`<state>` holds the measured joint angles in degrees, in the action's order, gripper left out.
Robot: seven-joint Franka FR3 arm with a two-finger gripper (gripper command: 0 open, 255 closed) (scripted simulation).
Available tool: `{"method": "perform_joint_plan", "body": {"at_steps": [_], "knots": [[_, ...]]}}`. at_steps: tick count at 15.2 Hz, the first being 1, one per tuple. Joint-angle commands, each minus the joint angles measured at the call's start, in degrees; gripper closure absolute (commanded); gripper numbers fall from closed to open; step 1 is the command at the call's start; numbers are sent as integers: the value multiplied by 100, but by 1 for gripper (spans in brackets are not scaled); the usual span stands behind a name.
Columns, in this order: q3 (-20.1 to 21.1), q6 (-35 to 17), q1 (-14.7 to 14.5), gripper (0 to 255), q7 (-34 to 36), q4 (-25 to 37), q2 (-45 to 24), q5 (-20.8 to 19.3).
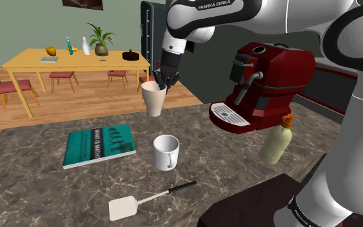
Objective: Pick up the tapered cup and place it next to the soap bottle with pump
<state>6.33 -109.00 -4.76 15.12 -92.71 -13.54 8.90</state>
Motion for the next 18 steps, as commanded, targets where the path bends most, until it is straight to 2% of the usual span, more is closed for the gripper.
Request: {"method": "perform_joint_plan", "body": {"at_steps": [1, 18], "knots": [[-2, 143, 3, 255, 18, 151, -6, -7], [1, 1492, 0, 255, 227, 1650, -143, -62]]}}
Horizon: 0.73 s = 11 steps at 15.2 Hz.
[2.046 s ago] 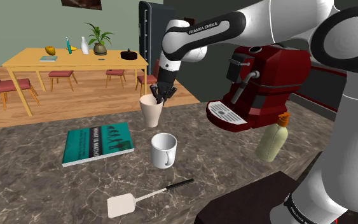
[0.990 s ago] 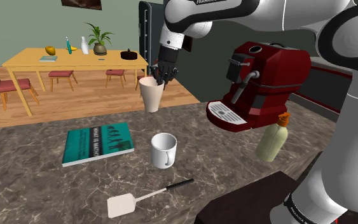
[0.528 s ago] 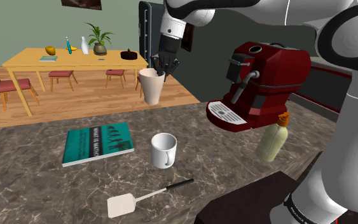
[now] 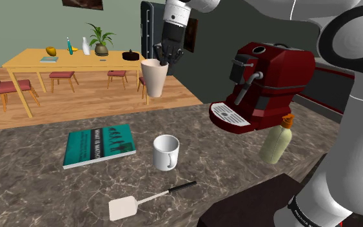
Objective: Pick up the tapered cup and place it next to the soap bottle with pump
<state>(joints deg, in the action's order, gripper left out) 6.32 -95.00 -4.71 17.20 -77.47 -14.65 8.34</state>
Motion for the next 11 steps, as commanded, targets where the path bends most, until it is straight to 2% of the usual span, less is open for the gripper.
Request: {"method": "perform_joint_plan", "body": {"at_steps": [1, 11], "knots": [[3, 180, -6, 255, 33, 239, -57, -9], [15, 1152, -34, 255, 192, 1628, -463, -53]]}}
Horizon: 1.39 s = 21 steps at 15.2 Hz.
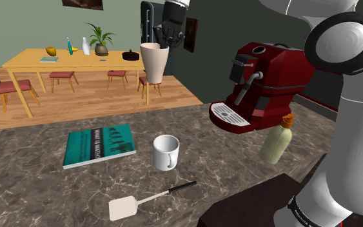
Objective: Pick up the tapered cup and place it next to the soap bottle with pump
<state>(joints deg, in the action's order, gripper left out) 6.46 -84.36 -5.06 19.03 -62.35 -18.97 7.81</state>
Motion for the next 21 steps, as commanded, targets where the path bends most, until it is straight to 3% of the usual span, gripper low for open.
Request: {"method": "perform_joint_plan", "body": {"at_steps": [1, 5, 8, 11, 21], "knots": [[2, 201, -4, 255, 28, 295, -93, -7], [11, 628, -29, 255, 100, 1000, -367, -31], [-39, 153, 160, 255, -141, -582, 712, 98], [-117, -80, 296, 255, -370, -1678, 1543, 195], [-515, -159, 594, 255, -1086, -4100, 3763, 291]]}}
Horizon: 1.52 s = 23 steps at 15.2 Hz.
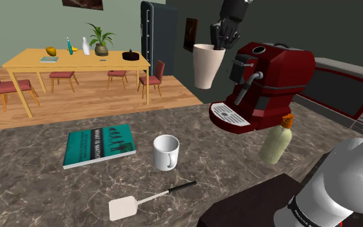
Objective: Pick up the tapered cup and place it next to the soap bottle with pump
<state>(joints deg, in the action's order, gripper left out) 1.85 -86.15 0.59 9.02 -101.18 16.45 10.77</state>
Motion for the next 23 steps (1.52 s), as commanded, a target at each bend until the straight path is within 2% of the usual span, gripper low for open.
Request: {"method": "perform_joint_plan", "body": {"at_steps": [1, 7, 14, 23], "knots": [[-102, 51, 54, 255, -153, -397, 419, -16], [-423, 348, 203, 255, -554, -1304, 1548, -162], [-884, 930, 417, 255, -1058, -2046, 2796, -519], [-888, 337, 463, 255, -1142, -2956, 3106, -559]]}}
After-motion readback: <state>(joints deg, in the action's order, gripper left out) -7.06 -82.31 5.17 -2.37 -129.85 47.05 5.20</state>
